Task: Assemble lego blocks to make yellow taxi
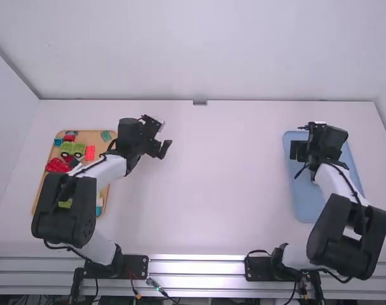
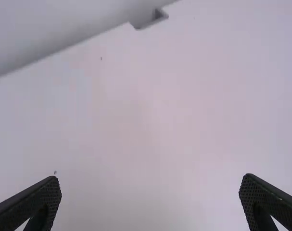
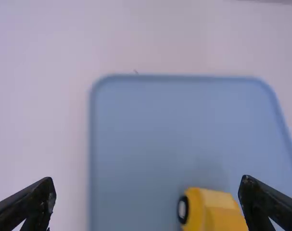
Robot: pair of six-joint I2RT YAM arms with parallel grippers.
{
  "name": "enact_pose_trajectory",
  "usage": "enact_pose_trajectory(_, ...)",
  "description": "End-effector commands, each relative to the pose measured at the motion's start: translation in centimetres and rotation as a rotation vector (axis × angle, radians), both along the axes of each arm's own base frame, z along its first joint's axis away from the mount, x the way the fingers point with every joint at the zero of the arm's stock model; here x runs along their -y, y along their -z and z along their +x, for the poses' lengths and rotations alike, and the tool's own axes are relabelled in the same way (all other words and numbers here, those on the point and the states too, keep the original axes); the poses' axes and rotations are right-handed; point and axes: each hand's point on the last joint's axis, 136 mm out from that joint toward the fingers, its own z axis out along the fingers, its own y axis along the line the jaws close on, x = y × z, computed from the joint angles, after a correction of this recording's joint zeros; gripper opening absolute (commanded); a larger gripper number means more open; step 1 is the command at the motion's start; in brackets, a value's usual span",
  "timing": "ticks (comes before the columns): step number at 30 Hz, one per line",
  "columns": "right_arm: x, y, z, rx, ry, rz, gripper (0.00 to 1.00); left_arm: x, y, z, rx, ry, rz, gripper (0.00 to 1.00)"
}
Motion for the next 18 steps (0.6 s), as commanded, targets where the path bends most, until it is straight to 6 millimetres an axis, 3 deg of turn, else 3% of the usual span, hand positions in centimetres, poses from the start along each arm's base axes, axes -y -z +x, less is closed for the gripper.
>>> enact_pose_trajectory(1, -2.4, -1.8, 0.4, 0.034, -0.033, 0.005, 0.99, -0.5, -1.8, -0.1, 0.06, -0.132, 0.113, 0.99)
enact_pose_trajectory(10, -14.3, -4.6, 0.4, 0.084, -0.324, -0.006, 0.99, 2.7, -6.6, -2.6, 0.155, -0.142, 0.176, 0.99)
enact_pose_trajectory(13, -16.9, -4.9, 0.2, 0.093, -0.384, -0.02, 0.99, 2.6, -7.4, -3.3, 0.153, -0.129, 0.166, 0.99)
enact_pose_trajectory(16, -19.4, -4.9, -0.2, 0.095, -0.447, -0.021, 0.99, 3.9, -8.5, -4.7, 0.147, -0.048, 0.117, 0.99)
enact_pose_trajectory(18, -19.4, -5.1, -0.3, 0.105, -0.437, -0.02, 0.98, 3.9, -8.5, -5.4, 0.132, -0.028, 0.09, 0.98)
